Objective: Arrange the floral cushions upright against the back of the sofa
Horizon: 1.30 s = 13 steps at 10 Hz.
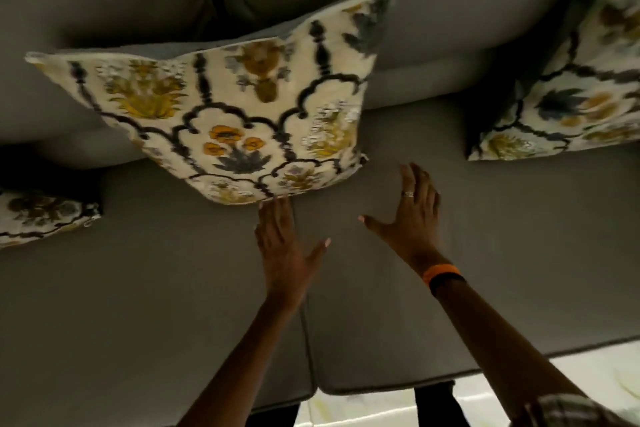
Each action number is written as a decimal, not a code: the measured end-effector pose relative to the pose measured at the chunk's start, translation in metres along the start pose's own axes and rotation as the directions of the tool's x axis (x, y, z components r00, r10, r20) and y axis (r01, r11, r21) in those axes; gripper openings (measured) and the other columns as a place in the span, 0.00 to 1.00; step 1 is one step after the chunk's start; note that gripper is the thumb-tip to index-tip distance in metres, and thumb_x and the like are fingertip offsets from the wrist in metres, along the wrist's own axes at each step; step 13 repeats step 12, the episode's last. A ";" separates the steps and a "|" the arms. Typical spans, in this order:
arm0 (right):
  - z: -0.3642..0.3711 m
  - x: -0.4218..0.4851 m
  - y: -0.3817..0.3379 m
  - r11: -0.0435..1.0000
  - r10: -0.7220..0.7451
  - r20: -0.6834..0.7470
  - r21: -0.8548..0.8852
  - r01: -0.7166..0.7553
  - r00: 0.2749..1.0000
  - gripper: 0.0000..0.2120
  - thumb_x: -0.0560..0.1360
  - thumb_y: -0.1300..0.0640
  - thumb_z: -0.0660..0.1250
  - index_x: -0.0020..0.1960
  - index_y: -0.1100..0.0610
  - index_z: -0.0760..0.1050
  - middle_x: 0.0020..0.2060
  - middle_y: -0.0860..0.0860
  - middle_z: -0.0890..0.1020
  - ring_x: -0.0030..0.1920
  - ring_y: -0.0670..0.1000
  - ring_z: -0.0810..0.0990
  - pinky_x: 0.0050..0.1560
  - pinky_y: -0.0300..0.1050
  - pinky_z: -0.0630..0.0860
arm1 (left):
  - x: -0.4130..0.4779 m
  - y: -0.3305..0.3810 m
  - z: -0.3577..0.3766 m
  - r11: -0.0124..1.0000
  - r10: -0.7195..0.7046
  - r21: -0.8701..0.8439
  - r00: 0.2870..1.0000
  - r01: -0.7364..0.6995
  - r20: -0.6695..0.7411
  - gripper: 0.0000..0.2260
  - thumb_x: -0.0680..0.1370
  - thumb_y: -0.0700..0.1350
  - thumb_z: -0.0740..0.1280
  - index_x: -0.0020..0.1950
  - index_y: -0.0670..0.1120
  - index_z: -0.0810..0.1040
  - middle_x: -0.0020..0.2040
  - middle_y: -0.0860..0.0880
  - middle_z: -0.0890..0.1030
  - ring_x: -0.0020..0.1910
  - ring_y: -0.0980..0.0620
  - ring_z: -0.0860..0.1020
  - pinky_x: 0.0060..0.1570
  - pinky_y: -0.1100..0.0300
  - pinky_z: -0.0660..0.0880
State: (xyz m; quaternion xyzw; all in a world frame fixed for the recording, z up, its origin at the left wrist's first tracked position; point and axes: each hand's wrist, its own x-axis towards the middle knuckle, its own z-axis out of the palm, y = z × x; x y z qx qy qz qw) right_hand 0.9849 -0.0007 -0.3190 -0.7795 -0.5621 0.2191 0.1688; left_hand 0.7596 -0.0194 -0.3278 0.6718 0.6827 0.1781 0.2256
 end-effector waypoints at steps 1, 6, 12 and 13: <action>-0.035 0.008 0.059 0.990 -0.061 -0.022 -0.126 0.058 0.998 0.55 0.67 0.36 0.80 0.83 0.53 0.55 0.83 0.63 0.61 0.84 0.66 0.58 0.80 0.77 0.54 | 0.007 0.064 0.042 0.966 0.194 0.166 0.979 -0.201 0.057 0.43 0.77 0.67 0.62 0.83 0.47 0.48 0.82 0.39 0.58 0.81 0.36 0.57 0.78 0.35 0.57; -0.268 0.176 0.322 0.790 0.045 -0.275 0.599 0.134 0.960 0.70 0.63 0.59 0.88 0.83 0.65 0.37 0.85 0.60 0.52 0.85 0.57 0.58 0.82 0.62 0.65 | 0.145 0.344 0.167 0.837 0.247 -0.546 0.911 -0.030 0.329 0.56 0.67 0.42 0.84 0.82 0.47 0.49 0.76 0.57 0.59 0.71 0.73 0.60 0.64 0.82 0.61; -0.215 0.116 0.279 0.964 0.257 -0.460 0.062 -0.258 0.850 0.57 0.73 0.25 0.68 0.87 0.56 0.50 0.86 0.60 0.53 0.87 0.61 0.50 0.85 0.68 0.48 | 0.118 0.332 0.165 0.977 0.212 0.007 0.976 -0.213 0.055 0.55 0.67 0.74 0.67 0.83 0.45 0.51 0.80 0.38 0.61 0.78 0.36 0.63 0.70 0.33 0.70; -0.215 0.116 0.279 0.964 0.257 -0.460 0.062 -0.258 0.850 0.57 0.73 0.25 0.68 0.87 0.56 0.50 0.86 0.60 0.53 0.87 0.61 0.50 0.85 0.68 0.48 | 0.118 0.332 0.165 0.977 0.212 0.007 0.976 -0.213 0.055 0.55 0.67 0.74 0.67 0.83 0.45 0.51 0.80 0.38 0.61 0.78 0.36 0.63 0.70 0.33 0.70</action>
